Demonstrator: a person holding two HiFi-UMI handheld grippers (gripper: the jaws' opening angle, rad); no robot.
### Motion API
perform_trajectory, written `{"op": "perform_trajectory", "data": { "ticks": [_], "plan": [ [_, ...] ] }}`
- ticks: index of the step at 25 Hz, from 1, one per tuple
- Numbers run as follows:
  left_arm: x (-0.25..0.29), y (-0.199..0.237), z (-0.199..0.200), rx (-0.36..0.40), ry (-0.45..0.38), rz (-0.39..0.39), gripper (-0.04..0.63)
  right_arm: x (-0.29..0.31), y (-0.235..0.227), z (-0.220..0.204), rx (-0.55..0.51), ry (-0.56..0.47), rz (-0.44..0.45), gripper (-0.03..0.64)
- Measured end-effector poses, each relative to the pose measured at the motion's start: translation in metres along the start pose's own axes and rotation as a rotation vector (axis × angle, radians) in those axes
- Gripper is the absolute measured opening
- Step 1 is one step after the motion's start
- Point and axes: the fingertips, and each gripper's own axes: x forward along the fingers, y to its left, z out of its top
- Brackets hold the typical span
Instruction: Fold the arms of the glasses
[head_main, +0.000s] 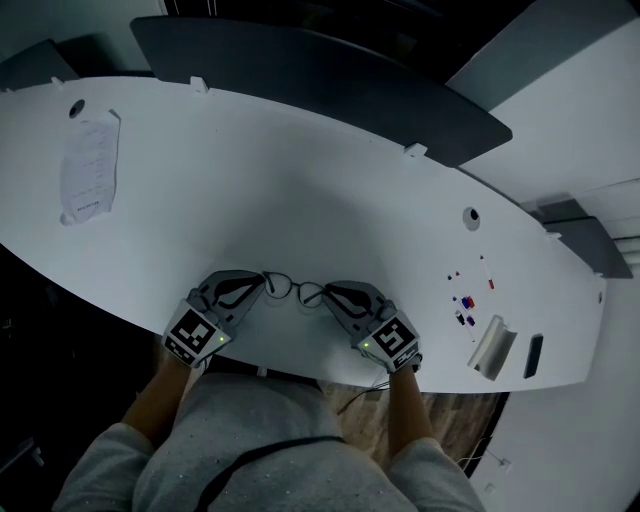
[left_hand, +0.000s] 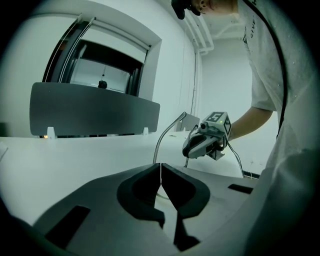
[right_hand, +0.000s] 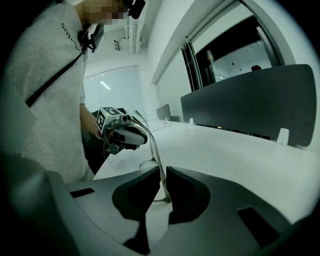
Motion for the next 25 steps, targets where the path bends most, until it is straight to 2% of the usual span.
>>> {"op": "perform_trajectory", "data": {
  "ticks": [4,8,10,12,16,20,25],
  "plan": [
    [-0.001,-0.005,-0.003,-0.002,0.012,-0.011,0.020,-0.009,-0.007,0.002,0.007,-0.037,-0.152,0.035],
    [0.001,-0.002,-0.015,-0.005,0.071,-0.020,0.024,-0.017,-0.013,0.008,-0.078,-0.068,-0.285,0.048],
    [0.007,-0.002,-0.019,0.002,0.106,-0.036,0.101,-0.020,-0.014,0.008,-0.082,-0.066,-0.351,0.048],
    [0.012,-0.004,-0.019,0.027,0.118,-0.044,0.123,-0.021,-0.014,0.007,-0.074,-0.060,-0.389,0.048],
    [0.020,-0.006,-0.009,0.068,0.097,-0.049,0.122,-0.016,-0.011,-0.001,-0.179,0.035,-0.386,0.032],
    [0.018,-0.004,-0.006,0.060,0.077,-0.045,0.066,-0.009,-0.012,-0.004,-0.341,0.150,-0.391,0.031],
    [0.015,-0.006,-0.009,0.058,0.081,-0.055,0.064,0.008,-0.007,-0.011,-0.577,0.330,-0.346,0.032]
  ]
}}
